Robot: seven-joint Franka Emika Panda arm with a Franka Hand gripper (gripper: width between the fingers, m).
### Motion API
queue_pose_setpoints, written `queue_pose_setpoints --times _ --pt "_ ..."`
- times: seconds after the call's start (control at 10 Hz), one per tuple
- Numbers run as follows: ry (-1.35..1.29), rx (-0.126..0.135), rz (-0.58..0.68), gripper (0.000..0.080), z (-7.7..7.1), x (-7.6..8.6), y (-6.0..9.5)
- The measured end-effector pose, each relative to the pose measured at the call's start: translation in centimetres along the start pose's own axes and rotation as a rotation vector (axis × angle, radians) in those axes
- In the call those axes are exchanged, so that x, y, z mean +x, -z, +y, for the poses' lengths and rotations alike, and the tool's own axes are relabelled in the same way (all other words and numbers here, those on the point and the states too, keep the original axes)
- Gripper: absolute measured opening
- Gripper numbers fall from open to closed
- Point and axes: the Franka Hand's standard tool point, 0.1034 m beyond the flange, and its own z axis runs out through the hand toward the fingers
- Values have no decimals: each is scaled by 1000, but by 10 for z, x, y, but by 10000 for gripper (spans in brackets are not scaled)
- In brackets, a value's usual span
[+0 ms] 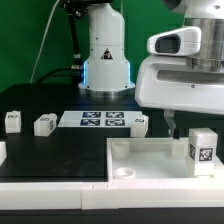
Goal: Assemble one leg
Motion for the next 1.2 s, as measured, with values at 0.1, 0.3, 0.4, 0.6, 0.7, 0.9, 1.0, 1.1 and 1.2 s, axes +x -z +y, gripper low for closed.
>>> queue_pose_setpoints --times 0.1,0.3,0.4,0.6,0.7,0.9,1.0,1.1,1.2 --pt "104 -1 0 649 0 0 0" --pt "243 -1 -1 649 0 0 0" --pt "234 0 -1 649 0 0 0" --pt "215 1 -1 523 0 0 0" --pt "180 1 -1 389 0 0 0" --pt "40 3 -2 292 0 0 0" --pt "-82 3 -3 292 0 0 0" --pt "-179 3 -4 292 0 0 -1" --pt "-328 3 -4 292 0 0 -1"
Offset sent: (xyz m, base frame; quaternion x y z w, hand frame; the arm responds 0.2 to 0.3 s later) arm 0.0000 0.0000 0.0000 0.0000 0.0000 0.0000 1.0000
